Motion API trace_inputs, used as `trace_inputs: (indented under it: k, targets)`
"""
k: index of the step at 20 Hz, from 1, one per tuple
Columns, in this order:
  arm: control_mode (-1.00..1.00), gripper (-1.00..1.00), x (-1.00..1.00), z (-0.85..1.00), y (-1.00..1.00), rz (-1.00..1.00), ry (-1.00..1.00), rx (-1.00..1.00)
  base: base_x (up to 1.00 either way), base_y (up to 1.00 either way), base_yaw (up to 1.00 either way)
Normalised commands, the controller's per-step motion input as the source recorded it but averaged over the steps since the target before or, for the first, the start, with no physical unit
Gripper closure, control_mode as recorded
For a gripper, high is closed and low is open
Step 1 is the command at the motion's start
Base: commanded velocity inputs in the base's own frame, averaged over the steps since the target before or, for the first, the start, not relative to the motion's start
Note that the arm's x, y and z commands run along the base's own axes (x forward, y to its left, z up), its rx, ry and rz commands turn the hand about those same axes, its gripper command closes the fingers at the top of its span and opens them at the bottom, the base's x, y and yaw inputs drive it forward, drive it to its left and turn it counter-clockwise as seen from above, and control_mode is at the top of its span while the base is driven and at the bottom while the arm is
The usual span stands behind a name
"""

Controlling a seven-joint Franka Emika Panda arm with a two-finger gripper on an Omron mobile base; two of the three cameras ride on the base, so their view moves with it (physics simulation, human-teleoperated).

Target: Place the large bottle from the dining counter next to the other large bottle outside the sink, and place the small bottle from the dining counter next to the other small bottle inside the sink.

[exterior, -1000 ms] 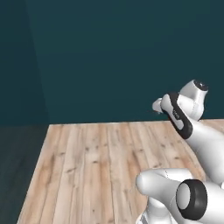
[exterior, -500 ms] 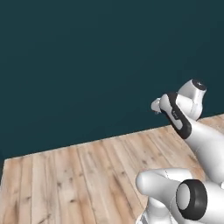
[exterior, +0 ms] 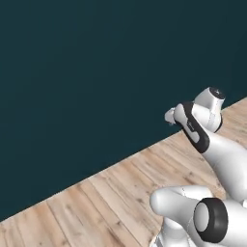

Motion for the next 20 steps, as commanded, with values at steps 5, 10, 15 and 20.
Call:
trace_inputs:
  k: [5, 10, 15, 20]
  targets:
    - [1.0, -1.0, 0.0, 0.0, 0.0, 0.0, 0.0, 0.0, 0.85, 0.0, -0.57]
    - [1.0, -1.0, 0.0, 0.0, 0.0, 0.0, 0.0, 0.0, 0.88, 0.0, -0.58]
    - [1.0, -1.0, 0.0, 0.0, 0.0, 0.0, 0.0, 0.0, 0.93, 0.0, -0.58]
    - [1.0, -1.0, 0.0, 0.0, 0.0, 0.0, 0.0, 0.0, 0.96, 0.0, -0.58]
